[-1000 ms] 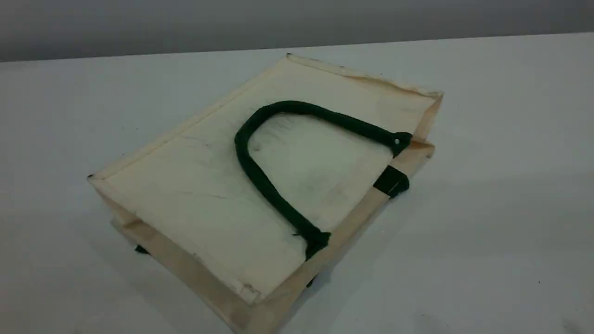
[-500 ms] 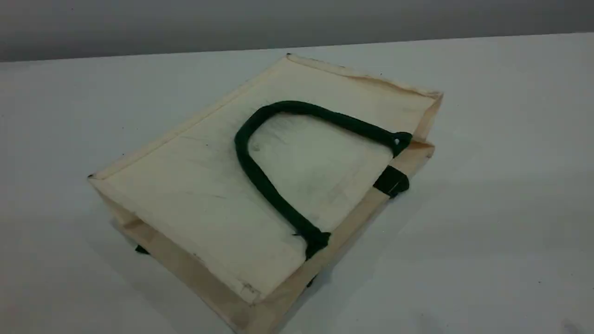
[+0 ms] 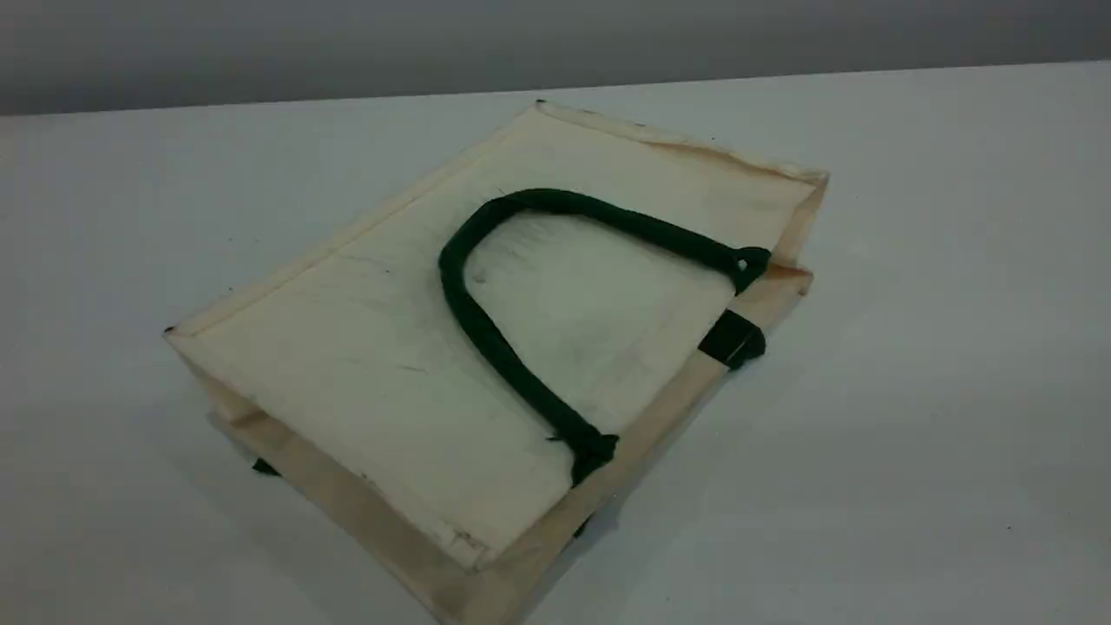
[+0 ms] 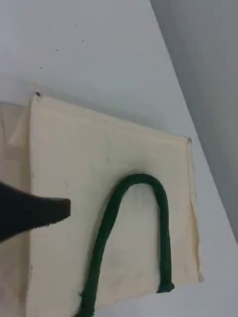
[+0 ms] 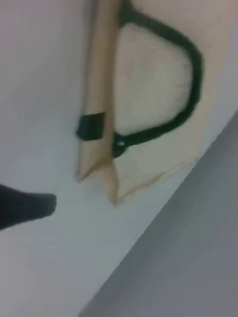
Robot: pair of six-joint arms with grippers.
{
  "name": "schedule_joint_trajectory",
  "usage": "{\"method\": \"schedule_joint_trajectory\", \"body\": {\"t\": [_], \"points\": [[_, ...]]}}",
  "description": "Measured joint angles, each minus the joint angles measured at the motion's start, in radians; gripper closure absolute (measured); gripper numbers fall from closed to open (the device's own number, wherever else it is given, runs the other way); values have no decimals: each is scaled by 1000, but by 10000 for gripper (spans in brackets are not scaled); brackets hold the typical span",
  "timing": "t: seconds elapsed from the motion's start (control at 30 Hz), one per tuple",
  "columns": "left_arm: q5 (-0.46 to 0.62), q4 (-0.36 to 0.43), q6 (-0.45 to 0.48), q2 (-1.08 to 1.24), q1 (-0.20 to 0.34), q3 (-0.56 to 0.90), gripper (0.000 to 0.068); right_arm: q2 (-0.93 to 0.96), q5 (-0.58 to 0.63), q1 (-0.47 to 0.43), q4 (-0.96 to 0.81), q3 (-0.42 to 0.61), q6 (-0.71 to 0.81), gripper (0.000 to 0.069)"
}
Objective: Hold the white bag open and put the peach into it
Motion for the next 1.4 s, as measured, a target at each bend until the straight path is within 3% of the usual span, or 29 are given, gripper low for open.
{"method": "schedule_joint_trajectory", "body": {"t": [0.3,0.9,1.2,1.4], "points": [[44,0,0,0,0,0,215,-176,-7,-36,-250,0,287,254],[81,1,0,0,0,0,215,-179,-36,-59,-632,0,1038,254],[79,1,1,0,0,0,215,-179,-33,-60,-612,0,1060,254],[79,1,1,0,0,0,215,-179,-33,-192,-613,0,1059,254]]}}
